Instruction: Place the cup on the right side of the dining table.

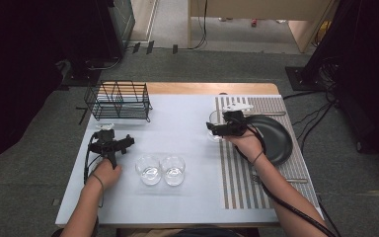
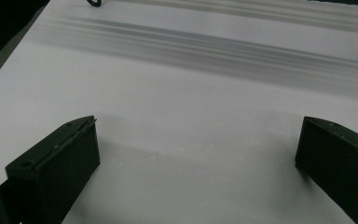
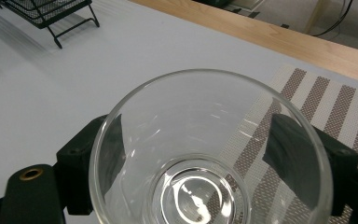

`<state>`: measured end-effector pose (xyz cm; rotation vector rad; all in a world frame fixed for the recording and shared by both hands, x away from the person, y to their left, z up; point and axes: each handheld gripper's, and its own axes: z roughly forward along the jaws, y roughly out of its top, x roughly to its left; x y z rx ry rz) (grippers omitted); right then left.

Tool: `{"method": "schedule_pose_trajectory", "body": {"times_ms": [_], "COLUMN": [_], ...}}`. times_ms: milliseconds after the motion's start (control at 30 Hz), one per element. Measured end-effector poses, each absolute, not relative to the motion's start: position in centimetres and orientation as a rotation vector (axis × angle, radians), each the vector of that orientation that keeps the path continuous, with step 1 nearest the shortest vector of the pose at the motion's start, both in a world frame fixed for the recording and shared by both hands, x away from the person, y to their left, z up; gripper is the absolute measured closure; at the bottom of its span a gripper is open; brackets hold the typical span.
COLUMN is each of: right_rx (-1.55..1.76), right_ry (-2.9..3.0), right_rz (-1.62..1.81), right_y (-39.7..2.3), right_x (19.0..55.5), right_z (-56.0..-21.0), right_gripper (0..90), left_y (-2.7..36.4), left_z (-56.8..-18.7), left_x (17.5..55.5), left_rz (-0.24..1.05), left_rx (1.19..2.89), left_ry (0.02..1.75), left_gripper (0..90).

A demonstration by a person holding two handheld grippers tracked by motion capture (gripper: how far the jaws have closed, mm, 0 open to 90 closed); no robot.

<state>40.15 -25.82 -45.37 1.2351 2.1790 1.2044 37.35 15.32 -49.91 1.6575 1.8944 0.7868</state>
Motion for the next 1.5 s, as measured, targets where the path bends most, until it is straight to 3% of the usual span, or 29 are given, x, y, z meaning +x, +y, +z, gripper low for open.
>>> {"method": "schedule_pose_trajectory", "body": {"times_ms": [1500], "right_rx": [1.299], "right_ry": [2.098], "right_rz": [1.185], "right_y": [-27.3], "right_x": [41.6], "right_z": [-45.4], "right_gripper": [17.6], "left_y": [15.3], "left_z": [-49.9], "left_x": [37.3], "left_rz": [0.787], "left_rx": [1.653], "left_ry": [1.894], "left_gripper": [0.0]}}
